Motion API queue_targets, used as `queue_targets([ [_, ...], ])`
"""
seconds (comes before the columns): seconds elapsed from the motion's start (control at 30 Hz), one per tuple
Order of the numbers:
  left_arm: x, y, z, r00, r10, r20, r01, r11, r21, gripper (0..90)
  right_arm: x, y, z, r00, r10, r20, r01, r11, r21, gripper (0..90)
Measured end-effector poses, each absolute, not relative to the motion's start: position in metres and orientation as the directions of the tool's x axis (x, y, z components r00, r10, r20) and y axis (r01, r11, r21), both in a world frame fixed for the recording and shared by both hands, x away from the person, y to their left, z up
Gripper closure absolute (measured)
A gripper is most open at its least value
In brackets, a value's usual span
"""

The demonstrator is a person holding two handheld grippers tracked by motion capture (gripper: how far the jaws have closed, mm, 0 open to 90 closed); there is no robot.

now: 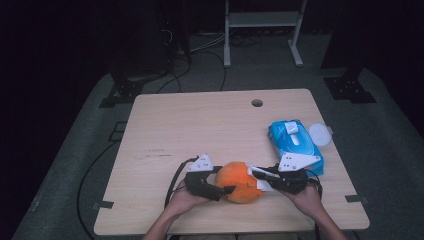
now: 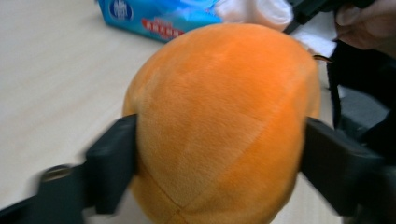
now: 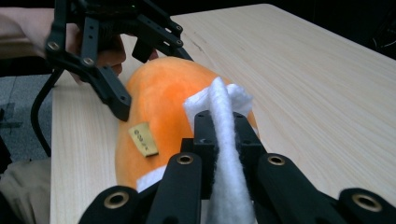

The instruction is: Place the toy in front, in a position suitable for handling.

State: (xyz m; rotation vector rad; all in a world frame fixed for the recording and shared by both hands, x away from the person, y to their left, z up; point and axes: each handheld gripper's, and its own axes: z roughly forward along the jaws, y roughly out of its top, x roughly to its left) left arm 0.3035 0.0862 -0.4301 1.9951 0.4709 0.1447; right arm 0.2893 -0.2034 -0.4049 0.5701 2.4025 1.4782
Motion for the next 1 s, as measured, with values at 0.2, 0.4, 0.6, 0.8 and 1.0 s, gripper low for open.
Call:
queue_targets([
  [0.2, 0.289, 0.078, -0.414, 0.912, 0.392, 0.118, 0.087, -0.468, 0.880, 35.0, 0.282, -0.201, -0.392, -0.885, 0.463, -0.046, 0.150, 0.378, 0.913, 82.6],
  [0.4, 0.274, 0.058, -0.416, 0.908, 0.336, 0.250, -0.024, -0.554, 0.832, 33.1, 0.266, -0.167, -0.386, -0.923, 0.370, -0.107, 0.062, 0.417, 0.907, 82.6],
  [0.6, 0.285, 0.066, -0.420, 0.911, 0.404, 0.089, 0.113, -0.451, 0.886, 12.8, 0.273, -0.181, -0.389, -0.907, 0.411, -0.092, 0.096, 0.413, 0.905, 82.6],
  [0.8, 0.291, 0.068, -0.423, 0.905, 0.426, -0.015, 0.198, -0.389, 0.900, 27.6, 0.274, -0.189, -0.389, -0.896, 0.436, -0.081, 0.111, 0.398, 0.911, 82.6],
  [1.0, 0.273, 0.056, -0.421, 0.919, 0.351, 0.182, 0.013, -0.486, 0.874, 33.2, 0.260, -0.161, -0.389, -0.921, 0.366, -0.133, 0.047, 0.444, 0.895, 82.7],
])
